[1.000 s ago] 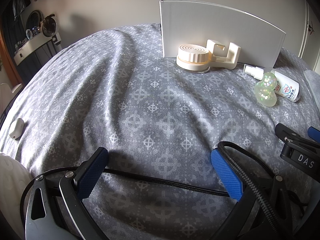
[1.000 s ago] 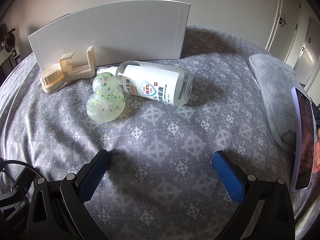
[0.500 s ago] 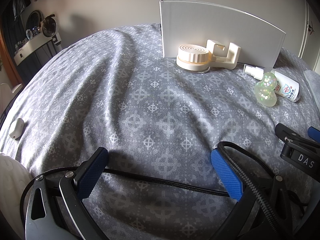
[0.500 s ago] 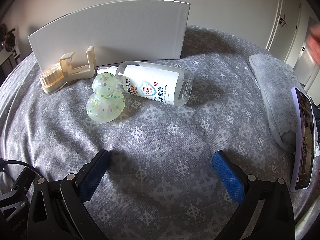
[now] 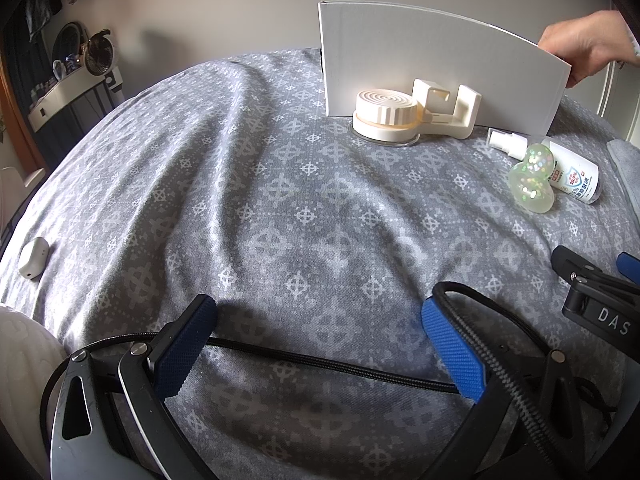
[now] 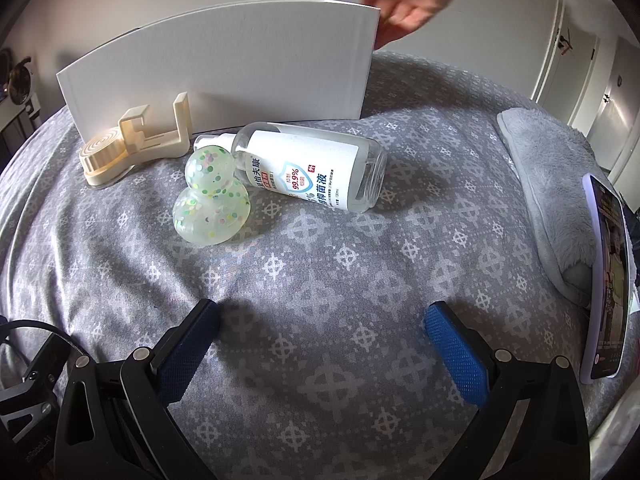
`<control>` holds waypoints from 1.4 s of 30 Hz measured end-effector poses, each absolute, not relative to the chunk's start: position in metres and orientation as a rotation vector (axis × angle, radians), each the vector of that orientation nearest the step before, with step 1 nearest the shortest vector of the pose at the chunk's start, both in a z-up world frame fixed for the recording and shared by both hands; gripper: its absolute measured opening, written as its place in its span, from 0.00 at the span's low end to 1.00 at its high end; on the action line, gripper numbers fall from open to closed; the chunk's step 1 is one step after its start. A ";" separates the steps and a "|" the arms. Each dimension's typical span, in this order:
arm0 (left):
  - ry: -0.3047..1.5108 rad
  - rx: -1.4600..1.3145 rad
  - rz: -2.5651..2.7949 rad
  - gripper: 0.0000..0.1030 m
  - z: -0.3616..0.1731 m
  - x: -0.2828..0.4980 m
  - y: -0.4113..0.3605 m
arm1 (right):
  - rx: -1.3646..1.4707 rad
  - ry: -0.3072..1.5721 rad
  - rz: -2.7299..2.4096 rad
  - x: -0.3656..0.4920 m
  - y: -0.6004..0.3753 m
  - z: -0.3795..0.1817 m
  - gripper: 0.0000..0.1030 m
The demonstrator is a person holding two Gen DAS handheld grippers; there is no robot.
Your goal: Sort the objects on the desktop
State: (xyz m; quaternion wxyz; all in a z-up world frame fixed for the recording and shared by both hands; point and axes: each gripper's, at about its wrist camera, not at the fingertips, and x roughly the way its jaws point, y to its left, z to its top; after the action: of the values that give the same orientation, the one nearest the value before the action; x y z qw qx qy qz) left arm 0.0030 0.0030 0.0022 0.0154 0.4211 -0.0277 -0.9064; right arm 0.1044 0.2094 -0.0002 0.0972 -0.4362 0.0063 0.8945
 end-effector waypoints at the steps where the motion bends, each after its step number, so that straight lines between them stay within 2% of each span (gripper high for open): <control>1: -0.087 1.310 -2.820 1.00 0.002 0.003 0.003 | -1.292 0.019 2.649 0.104 0.209 0.000 1.00; 42: -0.083 1.300 -2.803 1.00 0.007 0.000 0.001 | -1.295 0.018 2.651 0.100 0.209 -0.002 1.00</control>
State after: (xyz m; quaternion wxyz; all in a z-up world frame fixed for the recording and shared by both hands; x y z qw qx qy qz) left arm 0.0000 0.0011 0.0068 0.0255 0.4204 -0.0268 -0.9066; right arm 0.1004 0.2093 -0.0020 0.0955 -0.4369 0.0061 0.8944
